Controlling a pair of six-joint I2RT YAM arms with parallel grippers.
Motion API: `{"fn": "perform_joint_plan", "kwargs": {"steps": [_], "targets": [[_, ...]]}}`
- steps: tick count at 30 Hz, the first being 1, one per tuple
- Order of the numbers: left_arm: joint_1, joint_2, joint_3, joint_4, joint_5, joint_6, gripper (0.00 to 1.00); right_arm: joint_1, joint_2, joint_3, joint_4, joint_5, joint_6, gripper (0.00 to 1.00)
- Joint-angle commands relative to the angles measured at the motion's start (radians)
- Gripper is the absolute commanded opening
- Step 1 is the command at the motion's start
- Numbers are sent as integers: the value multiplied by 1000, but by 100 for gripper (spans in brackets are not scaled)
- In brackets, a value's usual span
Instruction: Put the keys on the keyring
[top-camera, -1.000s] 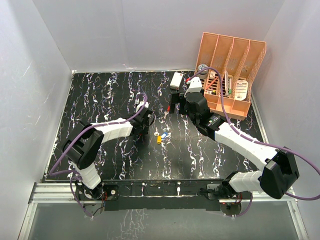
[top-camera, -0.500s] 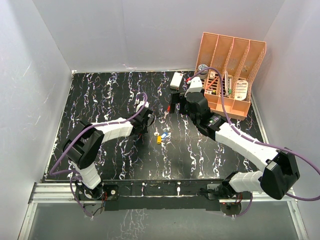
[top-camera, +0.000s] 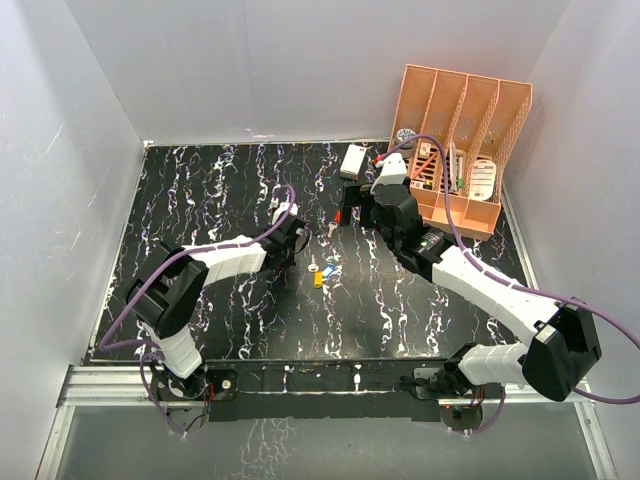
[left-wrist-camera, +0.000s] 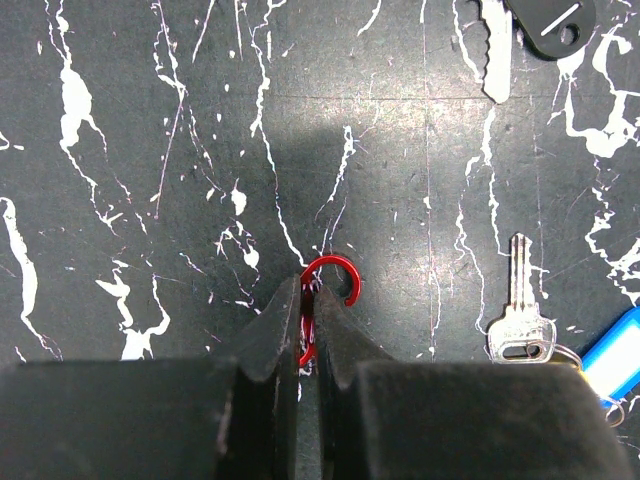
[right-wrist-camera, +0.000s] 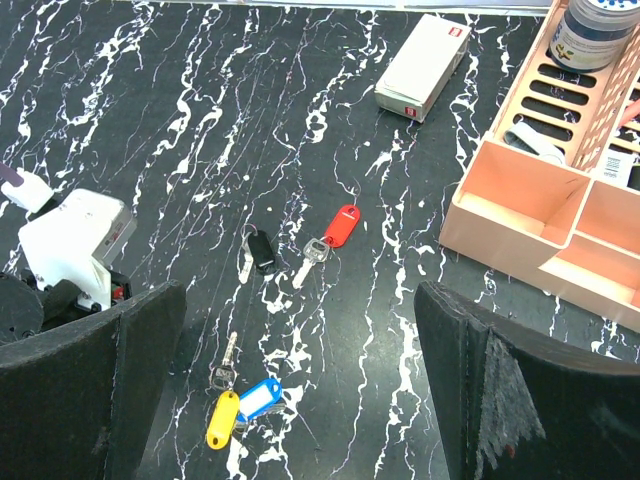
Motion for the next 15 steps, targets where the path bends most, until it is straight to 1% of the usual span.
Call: {"fn": "perform_joint_plan", "kwargs": {"steps": [1,9,15], "targets": [[-4,2,14,-62,-14,2,0,-6,-30,-3,36,12,-5,98],[-3,-91,34,-101,-54,15,0,-7,-30,-5,39,21,-4,98],[-3,-195,8,-57,-64,23,0,-11,-31,-8,39,22,-4,98]]}}
